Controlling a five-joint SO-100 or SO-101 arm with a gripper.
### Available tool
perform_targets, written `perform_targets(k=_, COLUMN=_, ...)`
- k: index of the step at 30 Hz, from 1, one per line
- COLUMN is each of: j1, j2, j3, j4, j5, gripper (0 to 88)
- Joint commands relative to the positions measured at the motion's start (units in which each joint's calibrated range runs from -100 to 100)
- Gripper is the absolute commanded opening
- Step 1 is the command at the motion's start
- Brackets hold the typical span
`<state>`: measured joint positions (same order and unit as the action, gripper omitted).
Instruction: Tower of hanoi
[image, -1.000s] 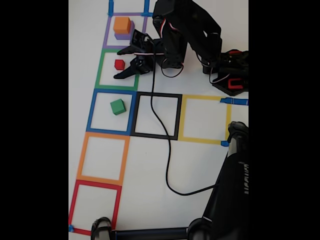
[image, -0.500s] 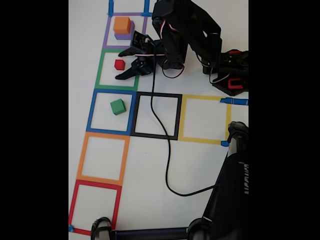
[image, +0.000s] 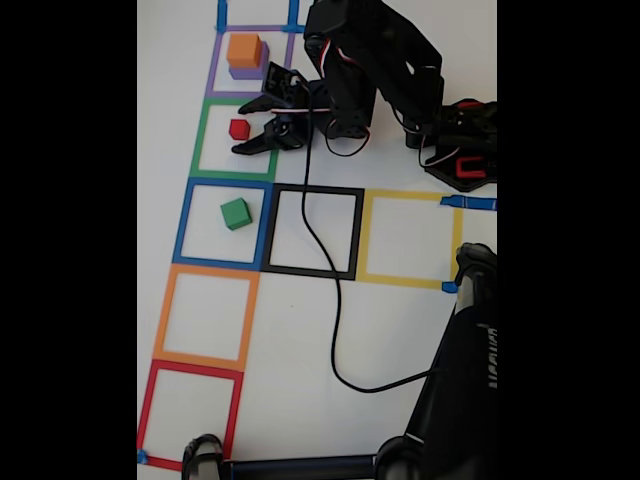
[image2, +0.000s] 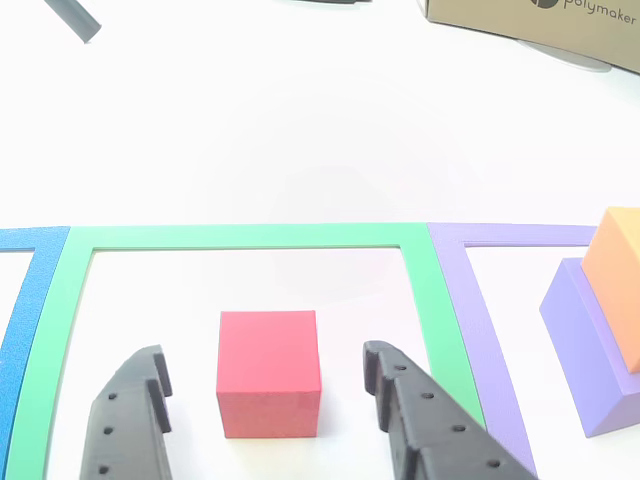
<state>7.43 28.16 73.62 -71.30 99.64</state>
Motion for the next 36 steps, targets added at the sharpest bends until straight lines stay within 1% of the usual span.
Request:
perform_targets(k=1, j1=-0.7, j2=-1.0, j3=0.6, j4=-0.7, j5=0.4, gripper=16.3)
perform_targets(k=6, j1=-1.2, j2=-1.1, j3=0.7, j4=-0.4, j5=0.4, gripper=11.7)
perform_targets(k=14, j1=-1.8, j2=-1.0, j3=0.7, j4=-0.3, j5=0.4, gripper=8.3)
perform_targets(k=30, j1=-2.7, j2=-2.0, j3=0.9, j4=0.0, j5=0.4, gripper=5.3)
perform_targets(k=34, j1=-3.0, j2=-6.5, j3=2.7, j4=1.5, j5=0.4, gripper=5.2)
perform_targets(k=36, j1=-3.1, j2=-11.0, j3=4.1, j4=4.7, j5=0.4, gripper=4.9)
